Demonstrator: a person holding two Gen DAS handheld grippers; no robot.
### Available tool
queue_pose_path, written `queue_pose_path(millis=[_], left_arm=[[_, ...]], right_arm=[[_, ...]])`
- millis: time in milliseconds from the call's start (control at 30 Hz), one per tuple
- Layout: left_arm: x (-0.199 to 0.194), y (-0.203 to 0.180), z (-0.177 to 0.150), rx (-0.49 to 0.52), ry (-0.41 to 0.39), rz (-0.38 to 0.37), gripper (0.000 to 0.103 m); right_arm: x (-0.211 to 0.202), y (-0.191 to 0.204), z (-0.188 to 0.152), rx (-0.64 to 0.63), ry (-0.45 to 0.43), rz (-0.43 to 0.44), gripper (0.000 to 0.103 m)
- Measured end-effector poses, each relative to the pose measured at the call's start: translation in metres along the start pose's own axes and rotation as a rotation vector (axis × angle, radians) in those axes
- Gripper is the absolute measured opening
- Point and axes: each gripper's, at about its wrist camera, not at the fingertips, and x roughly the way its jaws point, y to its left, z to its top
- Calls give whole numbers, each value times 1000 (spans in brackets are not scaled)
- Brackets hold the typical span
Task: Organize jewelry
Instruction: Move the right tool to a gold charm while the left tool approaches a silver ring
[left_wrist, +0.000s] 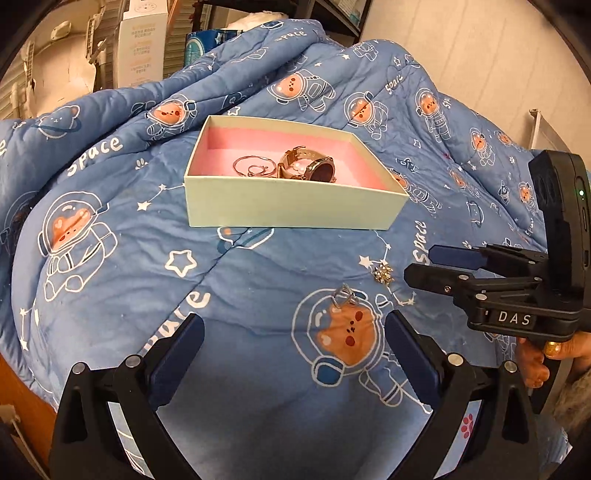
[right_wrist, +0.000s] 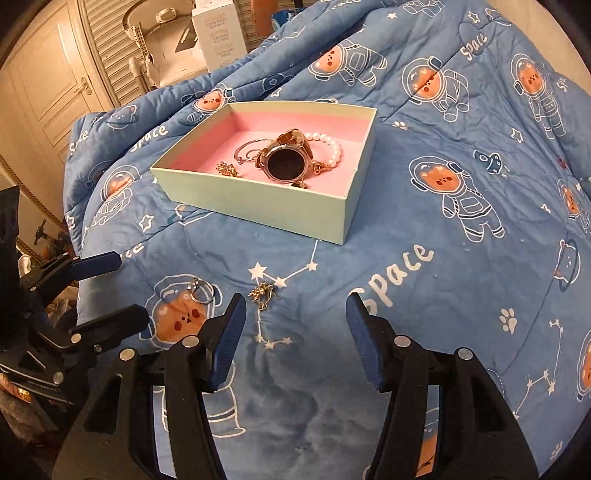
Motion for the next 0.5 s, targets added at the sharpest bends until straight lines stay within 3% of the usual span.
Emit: queue_pose_path(millis=[367, 500], left_arm=[[7, -13, -9, 56, 13, 38, 96], [8, -20, -5, 84, 3, 29, 95]], right_arm=[[16, 19, 0, -80, 29, 13, 55], [23, 21, 2, -86, 43, 2, 44]])
